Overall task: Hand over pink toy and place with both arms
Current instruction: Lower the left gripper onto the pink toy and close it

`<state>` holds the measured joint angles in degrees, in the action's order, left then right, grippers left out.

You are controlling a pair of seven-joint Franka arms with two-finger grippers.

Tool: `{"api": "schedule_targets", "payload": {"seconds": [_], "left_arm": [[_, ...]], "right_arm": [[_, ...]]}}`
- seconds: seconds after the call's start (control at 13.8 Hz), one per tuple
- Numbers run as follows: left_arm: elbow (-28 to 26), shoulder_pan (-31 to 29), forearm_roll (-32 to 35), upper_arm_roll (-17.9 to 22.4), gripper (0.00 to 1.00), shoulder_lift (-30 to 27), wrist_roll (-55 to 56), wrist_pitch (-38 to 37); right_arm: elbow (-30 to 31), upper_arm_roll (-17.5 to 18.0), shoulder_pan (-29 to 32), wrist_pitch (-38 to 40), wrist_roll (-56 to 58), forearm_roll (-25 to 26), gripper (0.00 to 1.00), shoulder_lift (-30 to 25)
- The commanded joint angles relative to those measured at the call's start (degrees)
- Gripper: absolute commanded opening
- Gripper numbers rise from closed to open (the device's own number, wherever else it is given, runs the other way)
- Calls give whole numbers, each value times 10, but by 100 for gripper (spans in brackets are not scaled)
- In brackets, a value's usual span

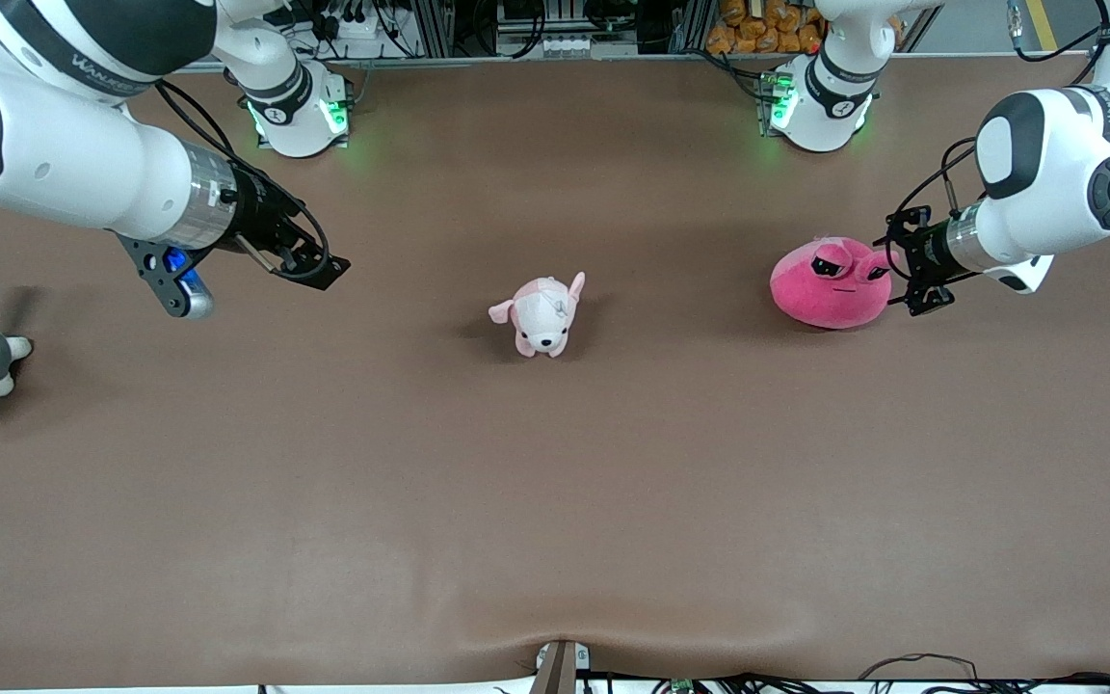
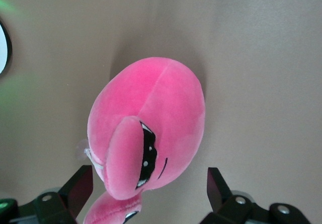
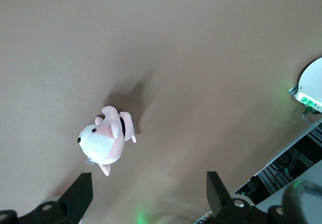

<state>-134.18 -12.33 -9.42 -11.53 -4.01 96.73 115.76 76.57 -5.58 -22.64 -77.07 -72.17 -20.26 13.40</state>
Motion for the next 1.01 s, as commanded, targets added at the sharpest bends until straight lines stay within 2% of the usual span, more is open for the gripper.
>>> {"api": "schedule_targets", "payload": {"seconds": [0.0,0.65,0.94], "left_arm": [[-19,-5,-17,-3,96,-14,-8,11],[-24,-9,-18,-3,71,-6,-8,10],[-24,-9,-18,-3,33,-6,-8,5]], "right_arm": [[8,-3,0,4,-9,-10,100,-7],[8,-3,0,4,-9,-10,100,-7],[8,-3,0,4,-9,-10,100,-7]]}}
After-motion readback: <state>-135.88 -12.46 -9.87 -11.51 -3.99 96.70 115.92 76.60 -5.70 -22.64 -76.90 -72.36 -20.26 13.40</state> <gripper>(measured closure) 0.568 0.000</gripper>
